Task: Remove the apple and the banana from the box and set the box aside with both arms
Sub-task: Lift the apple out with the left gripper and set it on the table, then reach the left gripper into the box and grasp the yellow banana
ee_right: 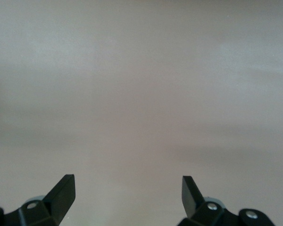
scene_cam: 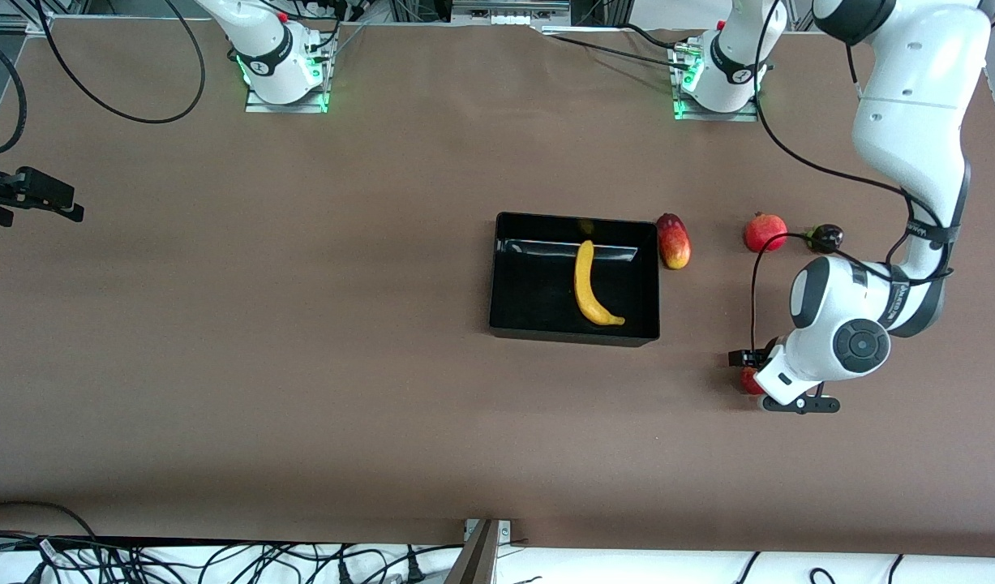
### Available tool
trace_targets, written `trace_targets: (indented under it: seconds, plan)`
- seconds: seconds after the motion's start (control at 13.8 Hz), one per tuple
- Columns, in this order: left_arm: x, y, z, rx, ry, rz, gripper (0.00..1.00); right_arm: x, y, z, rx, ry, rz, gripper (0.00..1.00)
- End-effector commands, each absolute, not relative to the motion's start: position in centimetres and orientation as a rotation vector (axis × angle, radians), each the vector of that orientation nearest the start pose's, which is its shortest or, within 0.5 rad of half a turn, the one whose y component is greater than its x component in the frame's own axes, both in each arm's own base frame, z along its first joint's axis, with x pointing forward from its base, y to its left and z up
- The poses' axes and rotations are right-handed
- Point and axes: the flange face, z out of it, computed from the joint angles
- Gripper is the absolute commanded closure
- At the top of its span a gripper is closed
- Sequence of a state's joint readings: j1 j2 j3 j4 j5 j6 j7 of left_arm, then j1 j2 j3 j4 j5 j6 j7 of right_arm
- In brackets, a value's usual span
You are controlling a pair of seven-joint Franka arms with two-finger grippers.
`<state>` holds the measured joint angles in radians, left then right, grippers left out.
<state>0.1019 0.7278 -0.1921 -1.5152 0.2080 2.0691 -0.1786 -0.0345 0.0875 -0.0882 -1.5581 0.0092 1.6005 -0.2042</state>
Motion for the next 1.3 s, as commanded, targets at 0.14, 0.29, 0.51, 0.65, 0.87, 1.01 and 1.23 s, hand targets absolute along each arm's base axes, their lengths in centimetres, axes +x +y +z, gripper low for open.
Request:
trace_targets:
  seconds: [0.14, 0.29, 0.51, 0.65, 0.87, 1.01, 1.23]
  plan:
    - [66.5, -14.3, 32.0, -3.108, -0.425, 0.264, 0.0, 58.0, -7.1, 58.5, -3.123, -0.146, 0.078, 0.0]
    - [65.2, -19.8, 32.0, -3.085, -0.483, 0.244, 0.0, 58.0, -7.2, 58.5, -3.123, -0.143, 0.081, 0.0]
    - [63.0, -25.6, 30.2, -3.099, -0.37, 0.271, 0.0, 58.0, -7.2, 58.5, -3.123, -0.143, 0.081, 0.0]
    - [61.1, -28.0, 26.8, -3.065, -0.371, 0.337, 0.0, 58.0, -7.1, 58.5, -3.121, -0.145, 0.08, 0.0]
    - [56.0, -30.9, 20.7, -3.098, -0.266, 0.345, 0.0, 58.0, -7.2, 58.5, -3.123, -0.143, 0.081, 0.0]
    - [54.7, -31.3, 19.4, -3.101, -0.242, 0.359, 0.0, 58.0, -7.1, 58.5, -3.123, -0.146, 0.081, 0.0]
    - [53.5, -31.7, 18.1, -3.101, -0.226, 0.38, 0.0, 58.0, -7.2, 58.5, -3.121, -0.143, 0.08, 0.0]
